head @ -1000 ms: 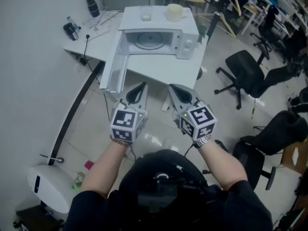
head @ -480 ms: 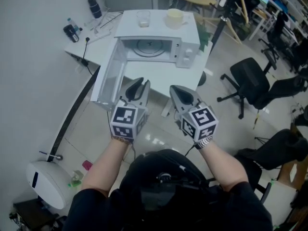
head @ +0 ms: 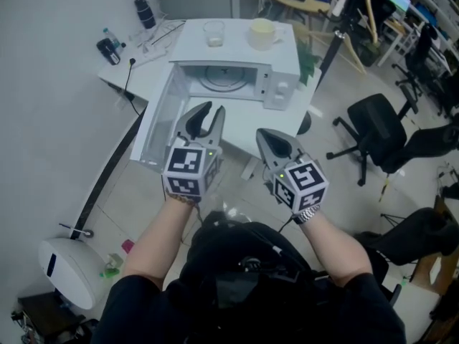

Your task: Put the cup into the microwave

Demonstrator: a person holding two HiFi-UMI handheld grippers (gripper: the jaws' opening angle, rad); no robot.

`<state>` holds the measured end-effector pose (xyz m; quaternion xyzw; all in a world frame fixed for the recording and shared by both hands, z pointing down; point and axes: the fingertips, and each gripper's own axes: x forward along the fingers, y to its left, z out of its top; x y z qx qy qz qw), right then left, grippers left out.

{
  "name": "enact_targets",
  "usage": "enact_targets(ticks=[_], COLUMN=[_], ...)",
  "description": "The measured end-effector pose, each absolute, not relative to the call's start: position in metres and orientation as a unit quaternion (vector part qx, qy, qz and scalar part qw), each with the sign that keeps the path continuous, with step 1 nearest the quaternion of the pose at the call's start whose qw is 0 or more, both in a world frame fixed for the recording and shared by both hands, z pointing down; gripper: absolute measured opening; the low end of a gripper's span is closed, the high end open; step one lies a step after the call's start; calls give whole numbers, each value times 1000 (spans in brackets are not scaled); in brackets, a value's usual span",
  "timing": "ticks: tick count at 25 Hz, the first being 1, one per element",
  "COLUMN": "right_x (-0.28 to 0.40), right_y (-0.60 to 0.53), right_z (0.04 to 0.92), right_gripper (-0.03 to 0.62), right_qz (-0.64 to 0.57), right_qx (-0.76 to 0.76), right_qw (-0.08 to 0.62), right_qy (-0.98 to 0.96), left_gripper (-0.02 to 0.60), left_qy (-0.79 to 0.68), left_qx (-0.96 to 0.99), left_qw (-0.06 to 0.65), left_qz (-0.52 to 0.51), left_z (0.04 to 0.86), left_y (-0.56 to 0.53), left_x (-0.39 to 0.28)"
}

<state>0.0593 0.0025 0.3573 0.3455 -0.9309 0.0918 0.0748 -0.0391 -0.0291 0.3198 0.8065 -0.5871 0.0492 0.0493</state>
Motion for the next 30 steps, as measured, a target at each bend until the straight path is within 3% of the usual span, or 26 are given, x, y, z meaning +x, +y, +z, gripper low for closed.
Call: enact_targets(ticks=[15,19,20,30], right_x=[57,55,55,51], right_y=[-71,-93,-99,-144], right_z=[362,364,365,368], right_gripper=[12,12,12,12], right_qz=[90,93,94,100], right_qx=[369,378,380,399], right_qw=[80,82,82,87], right_qy=[-922,-918,-916,-907], left_gripper=[265,270,309,368], left_qy=[-609,-607,-605,-618], left_qx=[791,791,792,779], left_qw=[39,57,61,71], left_qz=[40,51,54,75], left_z=[311,322,324,340], left_y=[-128,-160,-168,-235], left_x=[-68,-74,-74,-95])
